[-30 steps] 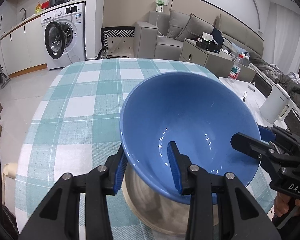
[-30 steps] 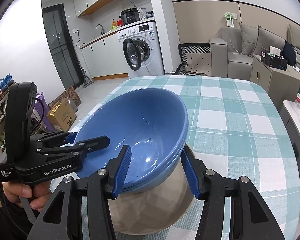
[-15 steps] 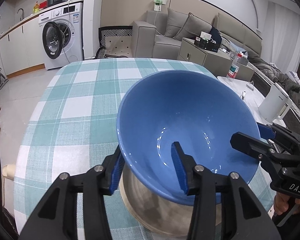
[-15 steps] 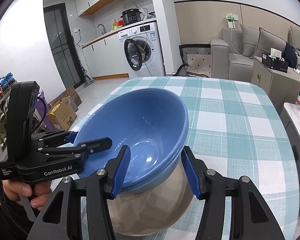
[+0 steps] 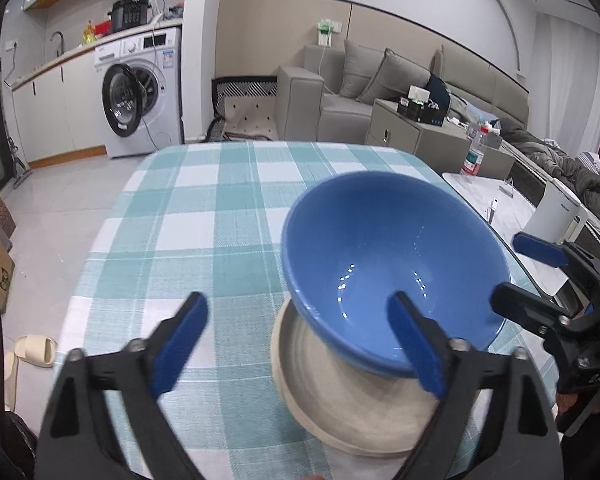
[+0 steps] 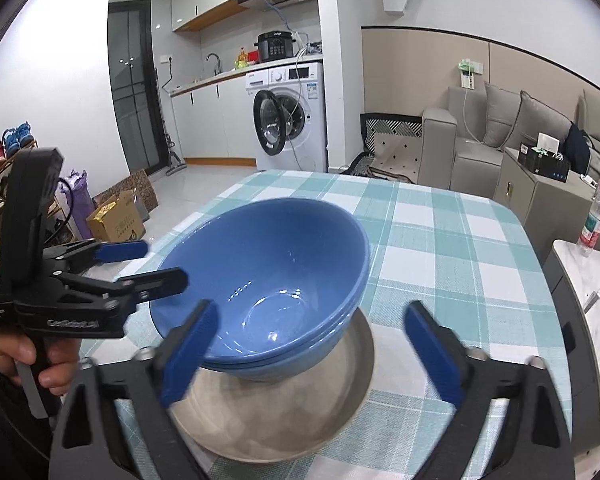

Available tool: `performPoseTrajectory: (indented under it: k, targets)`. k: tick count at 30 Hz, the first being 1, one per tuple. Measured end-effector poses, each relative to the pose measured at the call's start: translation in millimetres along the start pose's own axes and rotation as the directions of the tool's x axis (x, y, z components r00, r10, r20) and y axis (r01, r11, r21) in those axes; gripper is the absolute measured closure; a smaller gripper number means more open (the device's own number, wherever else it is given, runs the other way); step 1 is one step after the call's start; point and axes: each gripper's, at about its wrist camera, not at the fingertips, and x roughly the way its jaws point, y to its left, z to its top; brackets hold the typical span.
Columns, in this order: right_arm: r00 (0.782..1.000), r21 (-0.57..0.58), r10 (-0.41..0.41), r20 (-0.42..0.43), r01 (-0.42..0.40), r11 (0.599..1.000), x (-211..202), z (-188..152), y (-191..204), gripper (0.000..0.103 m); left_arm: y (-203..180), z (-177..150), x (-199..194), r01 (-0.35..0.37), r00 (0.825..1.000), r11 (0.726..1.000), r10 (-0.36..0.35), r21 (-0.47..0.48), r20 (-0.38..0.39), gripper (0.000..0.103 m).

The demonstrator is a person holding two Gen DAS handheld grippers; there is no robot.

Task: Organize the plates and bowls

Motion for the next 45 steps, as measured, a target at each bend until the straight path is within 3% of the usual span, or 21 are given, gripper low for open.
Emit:
performPoseTrajectory:
  k: [10,16,30,45]
  targets:
    - [0.999,-0.01,0.005,0.053,-0.005,1.0,-14.0,-14.6,-10.1,0.001,5.8,-13.1,-24.2,-0.03,0.994,0.999,0.027,0.028,0.103,0.0]
    - [0.999,0.001,0.018,0.05,-0.018,1.0,-14.0,-25.8,-16.1,0.001,5.4,-27.7,-24.7,-0.056,0.992,0.997,0.05,0.053,0.113,0.0]
    - [0.996,-0.002,0.033,0.081,-0.033,0.999,-18.7,-46.7,-21.1,0.001,15.9,-45.7,-23.9,-0.056,0.983,0.998,0.054,0.006,0.176,0.0]
    - [0.993,-0.026,0.054,0.108,-0.052,0.998,-11.7,-62.5,-20.1,0.001,2.6,-53.8,-22.0,-0.069,0.968,0.995,0.051,0.066,0.245,0.0]
